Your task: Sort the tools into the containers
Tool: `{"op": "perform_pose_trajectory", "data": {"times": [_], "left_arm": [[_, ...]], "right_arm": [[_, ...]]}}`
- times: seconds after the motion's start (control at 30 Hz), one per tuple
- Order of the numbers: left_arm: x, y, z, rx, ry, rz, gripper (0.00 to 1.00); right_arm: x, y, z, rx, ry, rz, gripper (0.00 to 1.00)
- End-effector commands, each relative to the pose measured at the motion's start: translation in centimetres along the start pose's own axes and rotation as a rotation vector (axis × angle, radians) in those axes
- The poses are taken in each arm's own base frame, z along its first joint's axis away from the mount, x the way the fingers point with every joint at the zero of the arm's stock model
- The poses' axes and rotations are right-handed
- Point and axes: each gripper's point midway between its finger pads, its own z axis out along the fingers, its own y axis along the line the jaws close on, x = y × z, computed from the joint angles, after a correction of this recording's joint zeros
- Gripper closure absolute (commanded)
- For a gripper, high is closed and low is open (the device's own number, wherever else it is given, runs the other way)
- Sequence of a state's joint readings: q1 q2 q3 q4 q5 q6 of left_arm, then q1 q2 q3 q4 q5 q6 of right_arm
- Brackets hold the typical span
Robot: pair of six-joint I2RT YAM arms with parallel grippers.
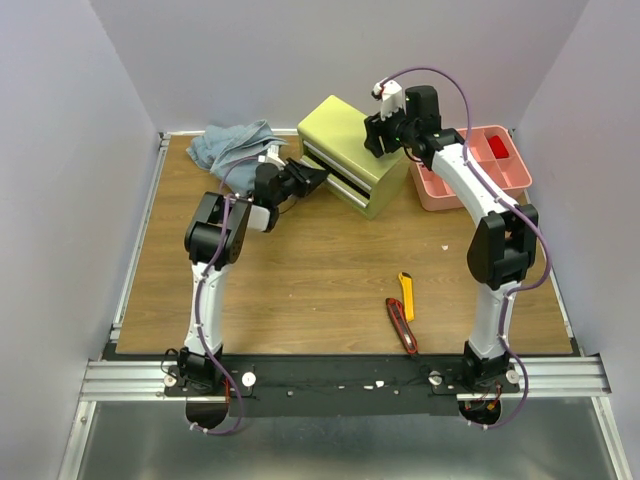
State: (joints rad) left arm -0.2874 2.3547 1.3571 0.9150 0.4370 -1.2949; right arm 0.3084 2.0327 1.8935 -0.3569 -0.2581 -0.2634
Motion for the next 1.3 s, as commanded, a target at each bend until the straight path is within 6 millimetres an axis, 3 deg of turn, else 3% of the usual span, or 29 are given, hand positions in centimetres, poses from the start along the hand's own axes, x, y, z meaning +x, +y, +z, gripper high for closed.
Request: {"op": "perform_pose_trajectory", "data": {"times": [0.0, 0.13, 0.27, 0.3, 0.37, 0.4, 0.47, 0.5, 0.57, 0.6, 0.63, 0.67, 0.7, 0.73, 0.8, 0.9, 0.97, 1.17, 1.27], "left_arm": [[-0.3, -2.2, -3.4, 0.025, 0.030, 0.075, 0.83], [-0.8, -2.0, -6.2, -0.013, 0.040, 0.079, 0.84], [-0.5, -0.3, -8.6, -0.081, 0.054, 0.071, 0.83], [-0.3, 0.1, -8.9, -0.095, 0.057, 0.073, 0.81], [-0.1, 0.6, -9.8, -0.142, 0.062, 0.047, 0.62], [-0.3, 0.5, -9.9, -0.152, 0.062, 0.043, 0.49], [-0.8, -1.0, -10.7, -0.144, 0.066, 0.088, 0.43], [-1.1, -1.6, -11.0, -0.140, 0.065, 0.111, 0.42], [-1.7, -3.2, -12.0, -0.128, 0.073, 0.146, 0.39], [-2.3, -3.5, -12.5, -0.132, 0.064, 0.146, 0.38], [-2.6, -4.3, -13.2, -0.128, 0.061, 0.151, 0.29], [-2.4, -3.8, -13.7, -0.155, 0.074, 0.146, 0.27], [-2.7, -3.9, -14.3, -0.161, 0.073, 0.144, 0.27], [-2.5, -4.0, -15.0, -0.165, 0.075, 0.142, 0.27], [-2.1, -3.7, -16.0, -0.178, 0.097, 0.153, 0.27], [-1.4, -2.5, -17.8, -0.252, 0.125, 0.191, 0.27], [-1.0, -2.2, -18.8, -0.282, 0.124, 0.200, 0.27], [-2.3, 0.8, -22.4, -0.516, 0.028, 0.278, 0.27], [-2.7, 1.4, -24.2, -0.563, -0.010, 0.285, 0.27]], "right_arm": [[7.0, 0.6, 0.8, 0.001, 0.215, 0.051, 0.32], [7.3, 0.5, 1.1, 0.004, 0.219, 0.041, 0.32], [6.9, 0.5, 1.1, 0.003, 0.210, 0.033, 0.32], [6.5, 0.4, 0.9, 0.007, 0.202, 0.028, 0.32], [4.9, 0.2, -0.1, 0.018, 0.173, 0.015, 0.32], [4.3, 0.0, -0.7, 0.033, 0.160, 0.004, 0.31], [0.9, -0.7, -3.8, 0.085, 0.090, -0.027, 0.30], [1.3, -1.0, -4.8, 0.114, 0.100, -0.029, 0.29], [-0.8, -0.9, -8.8, 0.150, 0.048, -0.072, 0.28], [1.2, -0.2, -9.7, 0.139, 0.093, -0.071, 0.28], [2.5, 0.5, -10.5, 0.117, 0.121, -0.079, 0.28], [2.5, 1.2, -12.3, 0.095, 0.117, -0.128, 0.28], [4.6, 2.5, -13.1, 0.040, 0.174, -0.128, 0.28], [8.3, 3.7, -13.5, -0.002, 0.258, -0.119, 0.28], [11.7, 5.9, -15.7, -0.085, 0.359, -0.101, 0.28], [16.5, 8.5, -17.3, -0.165, 0.511, 0.005, 0.29], [18.8, 9.6, -17.7, -0.154, 0.572, 0.111, 0.29], [22.6, 11.4, -17.8, -0.099, 0.704, 0.330, 0.26], [24.8, 12.1, -17.8, -0.077, 0.786, 0.390, 0.26]]}}
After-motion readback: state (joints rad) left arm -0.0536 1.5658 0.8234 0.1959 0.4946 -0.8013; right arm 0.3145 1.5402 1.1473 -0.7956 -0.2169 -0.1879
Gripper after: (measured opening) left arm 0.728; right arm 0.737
